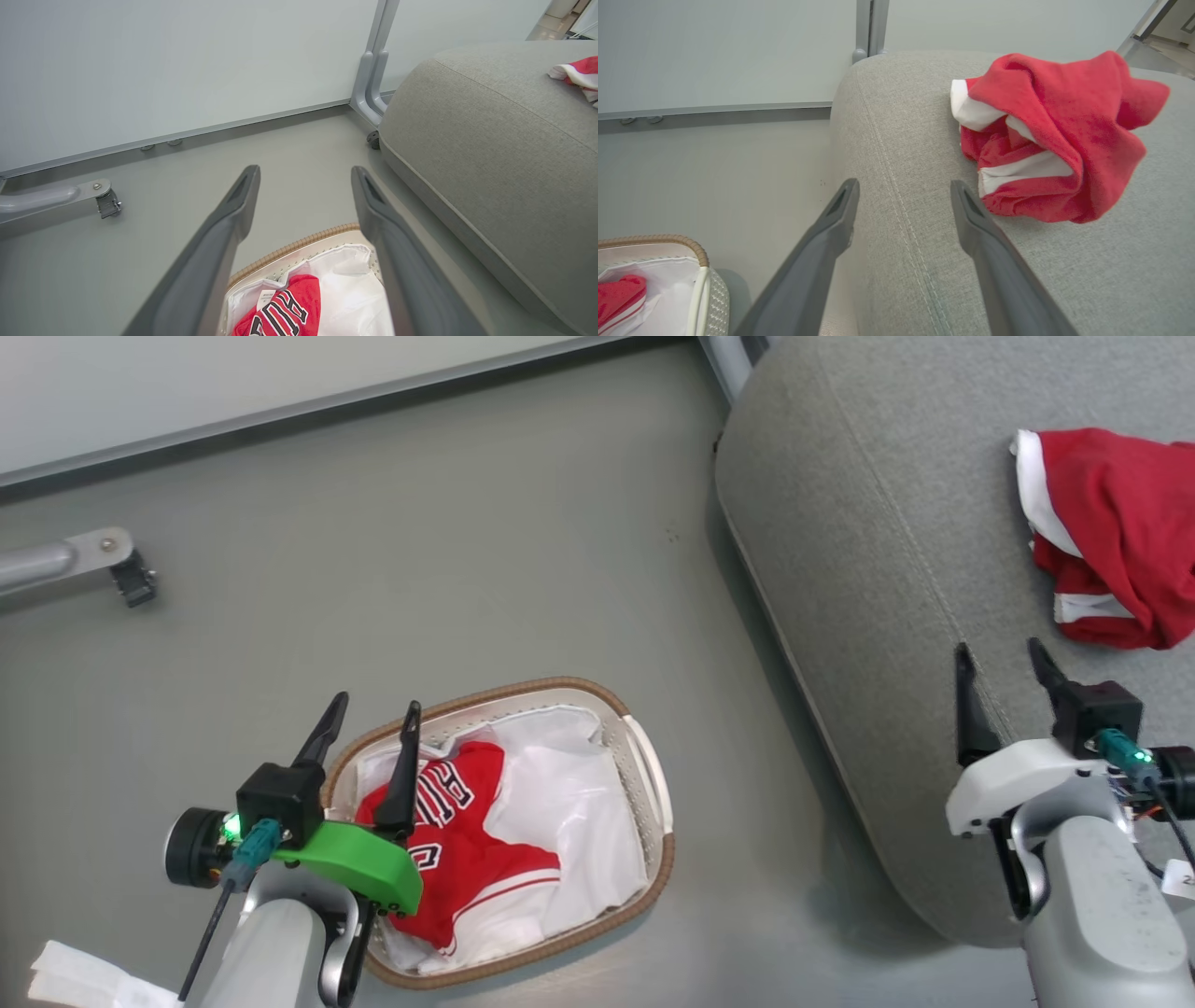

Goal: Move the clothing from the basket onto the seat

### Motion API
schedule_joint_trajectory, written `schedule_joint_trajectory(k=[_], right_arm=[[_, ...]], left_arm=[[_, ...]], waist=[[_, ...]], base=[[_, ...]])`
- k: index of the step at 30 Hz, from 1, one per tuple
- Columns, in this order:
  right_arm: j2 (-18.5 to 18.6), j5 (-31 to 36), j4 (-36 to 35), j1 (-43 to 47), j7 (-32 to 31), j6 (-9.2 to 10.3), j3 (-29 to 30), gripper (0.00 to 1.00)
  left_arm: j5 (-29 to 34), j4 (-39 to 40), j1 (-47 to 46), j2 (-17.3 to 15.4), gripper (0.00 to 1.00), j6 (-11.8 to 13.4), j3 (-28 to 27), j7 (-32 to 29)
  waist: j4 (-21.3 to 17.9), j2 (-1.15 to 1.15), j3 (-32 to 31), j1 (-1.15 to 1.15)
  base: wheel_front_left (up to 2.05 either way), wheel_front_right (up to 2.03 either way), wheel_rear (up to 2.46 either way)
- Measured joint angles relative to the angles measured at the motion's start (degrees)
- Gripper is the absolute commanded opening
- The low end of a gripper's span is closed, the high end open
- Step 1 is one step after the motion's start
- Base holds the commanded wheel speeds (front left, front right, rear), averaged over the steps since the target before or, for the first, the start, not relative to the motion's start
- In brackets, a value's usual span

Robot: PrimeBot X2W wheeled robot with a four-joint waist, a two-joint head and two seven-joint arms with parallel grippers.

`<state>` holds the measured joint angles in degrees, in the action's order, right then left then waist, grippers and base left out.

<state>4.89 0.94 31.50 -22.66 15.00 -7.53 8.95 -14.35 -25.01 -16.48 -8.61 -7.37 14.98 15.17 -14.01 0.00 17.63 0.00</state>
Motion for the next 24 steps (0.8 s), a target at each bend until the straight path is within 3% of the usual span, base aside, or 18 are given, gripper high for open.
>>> schedule_joint_trajectory(k=[8,18,24], right_arm=[[-0.99,-2.53,-3.70,0.66,-0.01,0.00,-7.61,1.00],[-1.86,-5.43,-5.79,2.21,0.00,0.00,-10.44,1.00],[-2.04,-7.78,-6.05,5.38,0.00,0.00,-11.91,1.00]], left_arm=[[1.64,-2.29,0.49,1.89,1.00,0.29,-6.76,0.01],[4.63,-1.07,2.96,3.67,1.00,0.90,-15.39,0.01],[6.09,-0.33,5.89,4.80,1.00,0.89,-17.50,0.00]], waist=[[4.74,0.00,-2.42,0.00],[9.10,0.00,-6.21,0.00],[10.32,0.00,-8.70,0.00]], base=[[0.00,0.00,0.00],[0.00,0.00,0.00],[0.00,0.00,0.00]])
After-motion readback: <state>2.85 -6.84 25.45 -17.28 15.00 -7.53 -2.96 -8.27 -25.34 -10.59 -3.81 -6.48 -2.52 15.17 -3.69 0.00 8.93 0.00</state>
